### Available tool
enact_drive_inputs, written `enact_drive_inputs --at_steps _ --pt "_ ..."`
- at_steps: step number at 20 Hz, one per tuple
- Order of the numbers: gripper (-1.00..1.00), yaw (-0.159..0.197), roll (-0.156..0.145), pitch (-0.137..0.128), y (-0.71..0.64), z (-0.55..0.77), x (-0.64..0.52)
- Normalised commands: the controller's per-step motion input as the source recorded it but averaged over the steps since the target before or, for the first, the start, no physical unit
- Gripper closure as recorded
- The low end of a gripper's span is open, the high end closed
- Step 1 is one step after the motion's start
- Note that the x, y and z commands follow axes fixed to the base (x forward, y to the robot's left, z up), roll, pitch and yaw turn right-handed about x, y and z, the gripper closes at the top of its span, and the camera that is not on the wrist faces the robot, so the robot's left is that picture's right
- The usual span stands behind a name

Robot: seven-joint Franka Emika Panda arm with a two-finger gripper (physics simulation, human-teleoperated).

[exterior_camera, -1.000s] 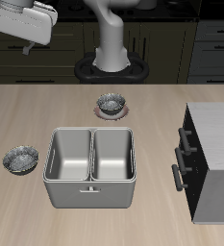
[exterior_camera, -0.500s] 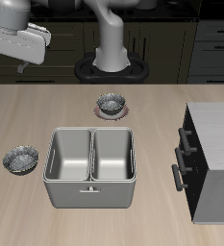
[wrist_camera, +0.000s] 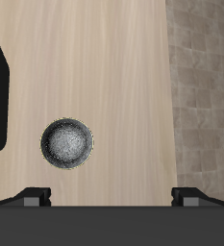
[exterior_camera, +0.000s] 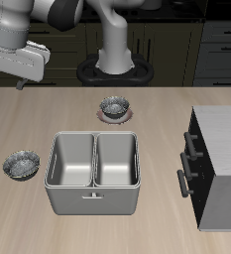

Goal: Pick up the bowl on the table and place it on top of the white cabinet

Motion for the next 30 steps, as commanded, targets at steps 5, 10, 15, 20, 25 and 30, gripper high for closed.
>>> enact_drive_inputs --at_steps 5,10,15,20,25,30 --pt "-1.00 -0.013 0.003 0.015 -0.02 -0.27 0.06" --pt "-1.00 -0.017 -0.006 0.020 -0.07 -0.30 0.07" --pt "-1.00 -0.037 -0.004 0.017 -0.09 -0.29 0.07" --pt "-1.00 -0.006 -0.004 0.007 -0.02 -0.25 0.06" --pt "-1.00 0.002 0.013 0.011 0.10 -0.23 0.03" --pt "-1.00 0.015 0.027 0.021 0.12 -0.29 0.05"
